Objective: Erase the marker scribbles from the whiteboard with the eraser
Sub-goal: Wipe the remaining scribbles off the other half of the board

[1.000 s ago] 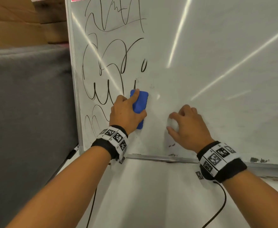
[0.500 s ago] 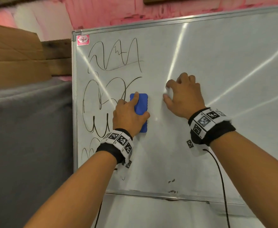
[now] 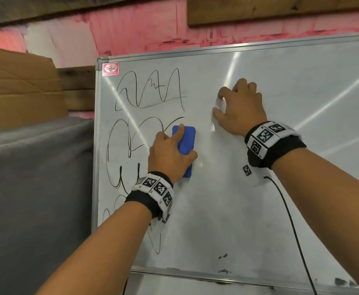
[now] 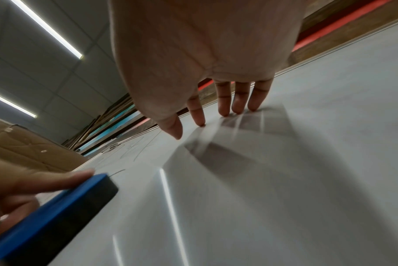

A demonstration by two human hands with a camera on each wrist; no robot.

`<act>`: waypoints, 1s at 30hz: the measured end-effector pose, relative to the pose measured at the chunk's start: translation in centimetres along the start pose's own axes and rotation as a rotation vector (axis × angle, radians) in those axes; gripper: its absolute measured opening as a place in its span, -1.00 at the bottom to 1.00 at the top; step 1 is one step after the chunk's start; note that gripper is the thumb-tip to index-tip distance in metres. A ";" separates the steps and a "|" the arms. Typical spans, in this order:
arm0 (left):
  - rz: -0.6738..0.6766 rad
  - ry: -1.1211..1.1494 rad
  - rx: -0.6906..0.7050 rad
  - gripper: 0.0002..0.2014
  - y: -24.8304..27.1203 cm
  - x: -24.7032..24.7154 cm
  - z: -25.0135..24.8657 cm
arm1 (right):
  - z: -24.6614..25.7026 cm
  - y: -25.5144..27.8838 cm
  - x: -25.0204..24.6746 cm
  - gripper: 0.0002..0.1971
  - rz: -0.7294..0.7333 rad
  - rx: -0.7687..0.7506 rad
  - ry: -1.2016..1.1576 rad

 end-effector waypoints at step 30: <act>0.000 -0.067 0.000 -0.21 -6.6 -2.9 -0.8 | -2.5 -11.2 -3.4 -0.41 -0.071 -0.012 0.167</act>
Point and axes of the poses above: each hand's wrist, its own y-axis away from the middle knuckle, its own x-axis out of the palm, z = x × y, the point moved 9 cm from there along -y, towards the middle knuckle, and after that the axes turned 3 degrees about x, right-handed, at the moved point
